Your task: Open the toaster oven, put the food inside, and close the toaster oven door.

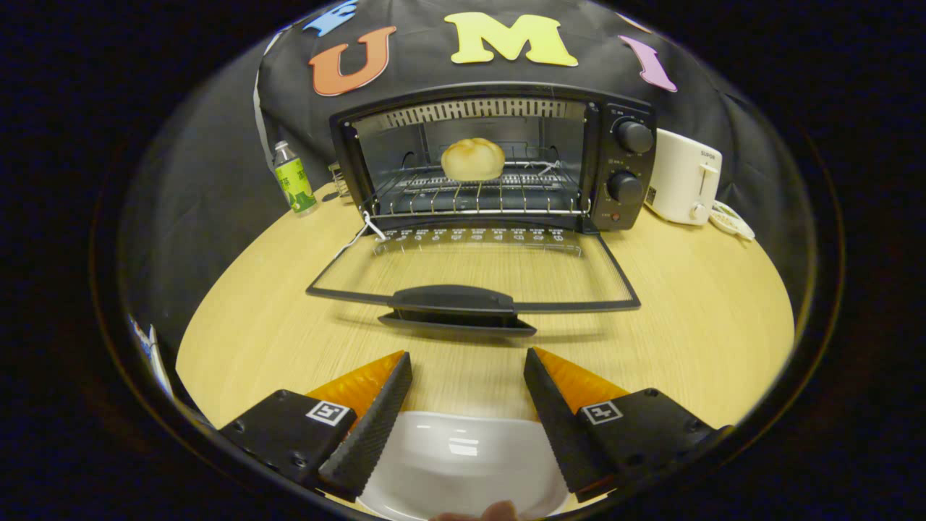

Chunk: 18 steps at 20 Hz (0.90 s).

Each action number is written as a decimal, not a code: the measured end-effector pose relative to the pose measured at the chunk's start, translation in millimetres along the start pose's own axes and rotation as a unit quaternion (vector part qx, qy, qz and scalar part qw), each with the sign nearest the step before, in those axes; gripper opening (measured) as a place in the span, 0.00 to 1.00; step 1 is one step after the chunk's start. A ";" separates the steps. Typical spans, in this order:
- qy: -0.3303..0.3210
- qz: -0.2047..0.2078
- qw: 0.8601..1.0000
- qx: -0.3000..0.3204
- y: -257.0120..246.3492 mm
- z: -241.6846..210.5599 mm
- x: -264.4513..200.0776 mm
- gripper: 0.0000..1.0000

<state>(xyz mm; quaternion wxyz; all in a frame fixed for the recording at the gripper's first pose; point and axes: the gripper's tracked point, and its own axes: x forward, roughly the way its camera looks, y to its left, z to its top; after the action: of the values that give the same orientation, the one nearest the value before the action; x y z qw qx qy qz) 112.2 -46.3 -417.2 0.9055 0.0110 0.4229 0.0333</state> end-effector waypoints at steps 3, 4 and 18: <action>0.013 -0.016 1.000 -0.003 -1.4 3.4 3.3 1.00; 0.010 -0.020 1.000 -0.004 -1.7 2.9 5.0 1.00; -0.148 -0.019 0.989 0.004 -0.2 119.1 -37.1 1.00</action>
<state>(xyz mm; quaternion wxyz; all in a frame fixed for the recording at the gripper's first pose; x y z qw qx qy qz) 179.8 -48.1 -312.4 0.9585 0.0108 0.2847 0.0121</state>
